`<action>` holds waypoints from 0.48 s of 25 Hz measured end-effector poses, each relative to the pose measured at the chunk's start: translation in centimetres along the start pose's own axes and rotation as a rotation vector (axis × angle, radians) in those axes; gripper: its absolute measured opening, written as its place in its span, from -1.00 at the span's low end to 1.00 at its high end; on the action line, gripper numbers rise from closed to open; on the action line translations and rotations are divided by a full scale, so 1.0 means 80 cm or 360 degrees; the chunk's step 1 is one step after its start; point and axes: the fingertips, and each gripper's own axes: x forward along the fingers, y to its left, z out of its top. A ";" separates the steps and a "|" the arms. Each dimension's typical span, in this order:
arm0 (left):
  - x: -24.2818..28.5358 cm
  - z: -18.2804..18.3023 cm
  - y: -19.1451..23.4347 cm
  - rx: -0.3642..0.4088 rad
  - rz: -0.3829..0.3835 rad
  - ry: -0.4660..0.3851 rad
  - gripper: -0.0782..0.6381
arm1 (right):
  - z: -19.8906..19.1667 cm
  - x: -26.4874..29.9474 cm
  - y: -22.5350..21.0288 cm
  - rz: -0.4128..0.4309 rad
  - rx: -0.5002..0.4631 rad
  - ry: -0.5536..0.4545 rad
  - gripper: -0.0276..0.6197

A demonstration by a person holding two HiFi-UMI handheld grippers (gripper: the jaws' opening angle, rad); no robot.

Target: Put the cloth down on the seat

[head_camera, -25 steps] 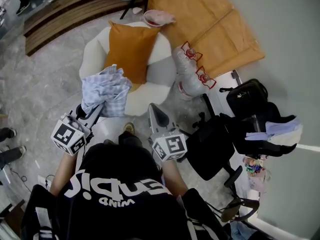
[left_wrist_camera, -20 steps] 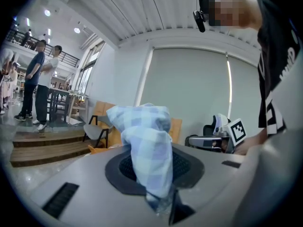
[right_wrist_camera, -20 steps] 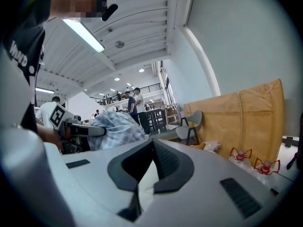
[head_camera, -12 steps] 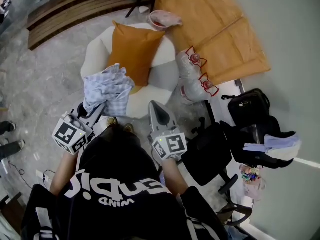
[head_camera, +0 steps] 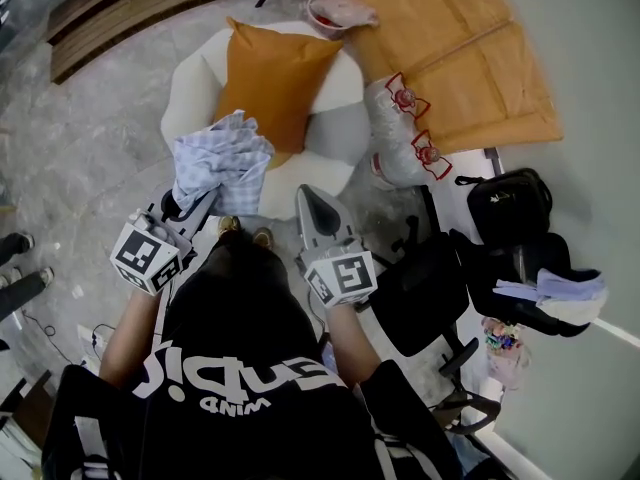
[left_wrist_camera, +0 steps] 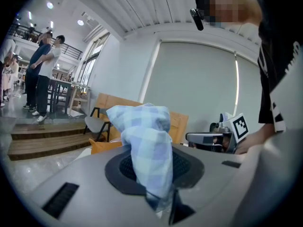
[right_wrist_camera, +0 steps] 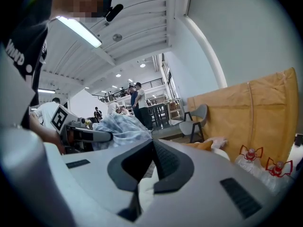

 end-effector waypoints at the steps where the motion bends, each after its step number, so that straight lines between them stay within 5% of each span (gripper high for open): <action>1: 0.003 -0.006 0.004 -0.0005 -0.0005 0.0005 -0.52 | -0.002 0.005 0.000 0.0005 0.0000 0.0007 -0.85; 12: 0.048 -0.089 0.057 -0.0100 -0.0014 0.0124 -0.52 | -0.073 0.047 -0.021 -0.0021 0.0053 0.0161 -0.85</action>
